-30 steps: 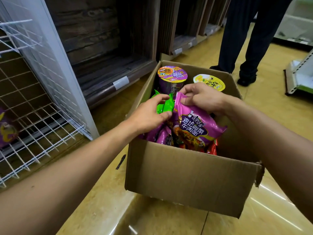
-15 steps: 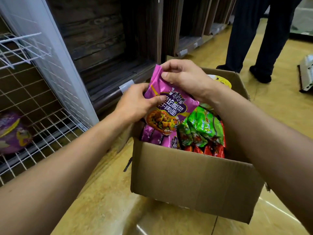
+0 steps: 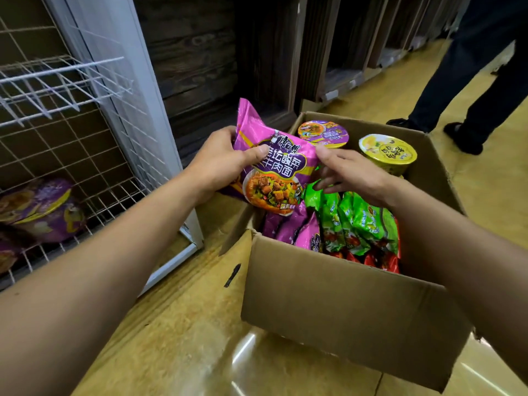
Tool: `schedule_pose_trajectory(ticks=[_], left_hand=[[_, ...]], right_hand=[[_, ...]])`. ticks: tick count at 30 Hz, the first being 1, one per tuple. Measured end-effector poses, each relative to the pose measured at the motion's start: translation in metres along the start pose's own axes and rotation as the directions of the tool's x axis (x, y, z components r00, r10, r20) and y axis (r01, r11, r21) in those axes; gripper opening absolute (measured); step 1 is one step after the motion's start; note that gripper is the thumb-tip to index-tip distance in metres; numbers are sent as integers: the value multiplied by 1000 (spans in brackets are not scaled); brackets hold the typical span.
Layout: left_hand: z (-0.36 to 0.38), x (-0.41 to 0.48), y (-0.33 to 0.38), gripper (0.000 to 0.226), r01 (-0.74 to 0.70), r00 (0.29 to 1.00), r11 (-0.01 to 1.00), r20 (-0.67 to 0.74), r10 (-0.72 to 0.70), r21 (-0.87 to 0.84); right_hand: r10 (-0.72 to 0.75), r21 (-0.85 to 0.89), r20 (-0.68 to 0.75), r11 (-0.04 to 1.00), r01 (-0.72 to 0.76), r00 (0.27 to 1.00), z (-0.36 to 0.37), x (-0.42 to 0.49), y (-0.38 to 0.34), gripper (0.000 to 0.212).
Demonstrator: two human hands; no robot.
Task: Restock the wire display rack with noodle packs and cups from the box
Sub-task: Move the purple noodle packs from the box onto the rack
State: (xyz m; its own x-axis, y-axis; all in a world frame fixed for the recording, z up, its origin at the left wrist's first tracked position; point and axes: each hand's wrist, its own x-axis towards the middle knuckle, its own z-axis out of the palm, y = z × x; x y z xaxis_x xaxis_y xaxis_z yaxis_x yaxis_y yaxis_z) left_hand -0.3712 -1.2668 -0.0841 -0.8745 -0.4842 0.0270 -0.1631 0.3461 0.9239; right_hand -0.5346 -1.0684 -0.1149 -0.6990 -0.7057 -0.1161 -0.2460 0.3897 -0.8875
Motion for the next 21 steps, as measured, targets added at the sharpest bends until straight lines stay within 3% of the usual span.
schedule_pose_trajectory(ticks=[2, 4, 6, 17, 21], left_hand=[[-2, 1, -1, 50, 24, 997, 997, -65, -29, -76], [-7, 3, -3, 49, 46, 988, 985, -139, -70, -165], [-12, 3, -6, 47, 78, 979, 972, -167, -117, -223], [-20, 5, -10, 32, 125, 971, 934, -152, -184, -334], [-20, 6, -11, 29, 129, 970, 935, -155, -189, -330]], right_hand=[[111, -41, 59, 993, -109, 992, 0, -2, 11, 36], [207, -283, 154, 946, -157, 966, 2, -6, 22, 19], [276, -466, 211, 872, -152, 938, 7, -9, 33, 38], [236, -537, 250, 841, -68, 939, 18, -6, 41, 59], [282, -694, 218, 718, -55, 934, 25, -7, 44, 48]])
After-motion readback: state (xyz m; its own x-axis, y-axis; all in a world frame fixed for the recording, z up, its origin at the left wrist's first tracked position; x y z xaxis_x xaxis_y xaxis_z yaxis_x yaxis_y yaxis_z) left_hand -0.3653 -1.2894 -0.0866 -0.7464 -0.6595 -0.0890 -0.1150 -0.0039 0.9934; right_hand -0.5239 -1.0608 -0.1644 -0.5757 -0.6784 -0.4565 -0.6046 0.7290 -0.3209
